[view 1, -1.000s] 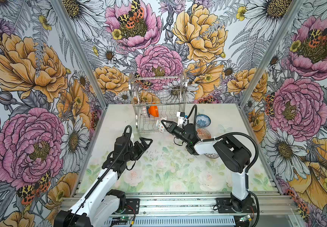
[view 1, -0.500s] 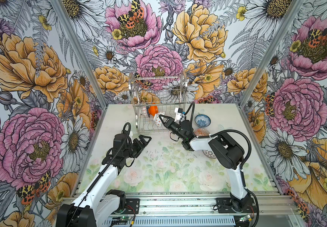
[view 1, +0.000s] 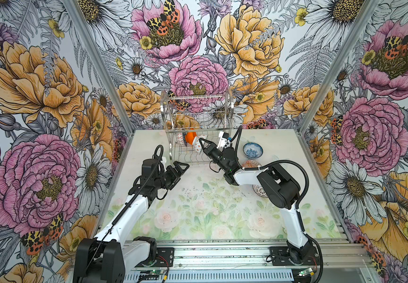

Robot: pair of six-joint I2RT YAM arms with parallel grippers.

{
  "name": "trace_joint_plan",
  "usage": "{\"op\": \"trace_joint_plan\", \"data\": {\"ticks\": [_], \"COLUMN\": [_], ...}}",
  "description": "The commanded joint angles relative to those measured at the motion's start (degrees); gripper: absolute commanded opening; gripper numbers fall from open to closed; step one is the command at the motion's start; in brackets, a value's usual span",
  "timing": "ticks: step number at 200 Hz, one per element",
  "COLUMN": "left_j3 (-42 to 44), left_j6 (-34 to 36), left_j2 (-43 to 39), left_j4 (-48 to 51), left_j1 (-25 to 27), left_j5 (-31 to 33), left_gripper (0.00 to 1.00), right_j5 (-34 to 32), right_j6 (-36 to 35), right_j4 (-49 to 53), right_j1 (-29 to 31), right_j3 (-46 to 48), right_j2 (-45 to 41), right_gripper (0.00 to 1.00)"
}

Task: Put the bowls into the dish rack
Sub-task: 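Lower the green-patterned bowl on edge into the rack beside the orange bowl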

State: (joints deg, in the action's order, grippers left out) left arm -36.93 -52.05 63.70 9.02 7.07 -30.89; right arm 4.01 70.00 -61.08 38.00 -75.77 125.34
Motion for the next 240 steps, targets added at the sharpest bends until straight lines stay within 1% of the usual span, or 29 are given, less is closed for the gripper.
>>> {"op": "trace_joint_plan", "data": {"ticks": [1,30,52,77,114,176,240], "left_j3": [-1.7,-2.2,-2.7,-2.9,-3.9,-7.3,-8.7], "left_j6": [1.3,1.6,1.8,2.1,2.2,3.0,1.7], "left_j2": [0.7,1.8,2.8,4.0,6.1,8.7,11.1], "left_j4": [-2.2,-2.4,-2.7,-3.2,-4.3,-3.2,-4.9], "left_j1": [-1.2,-2.4,-2.9,-3.7,-4.8,-5.3,-5.8], "left_j5": [-2.5,-3.9,-4.7,-5.6,-7.4,-7.8,-7.8], "left_gripper": [0.99,0.99,0.99,0.99,0.99,0.99,0.99], "right_j5": [-2.7,-4.0,-2.8,-2.9,-4.3,-5.6,-9.2], "right_j6": [-1.1,-2.6,-3.5,-4.7,-5.8,-8.5,-8.4], "right_j4": [-2.3,-1.2,-1.6,0.7,1.3,3.4,4.6], "right_j1": [-0.3,-0.4,-0.6,-0.7,-1.0,-1.3,-1.4], "right_j3": [-3.4,-5.5,-8.7,-11.8,-13.5,-16.6,-18.5], "right_j2": [1.5,2.9,5.2,7.1,8.9,10.3,11.6], "right_gripper": [0.0,0.0,0.0,0.0,0.0,0.0,0.0]}}
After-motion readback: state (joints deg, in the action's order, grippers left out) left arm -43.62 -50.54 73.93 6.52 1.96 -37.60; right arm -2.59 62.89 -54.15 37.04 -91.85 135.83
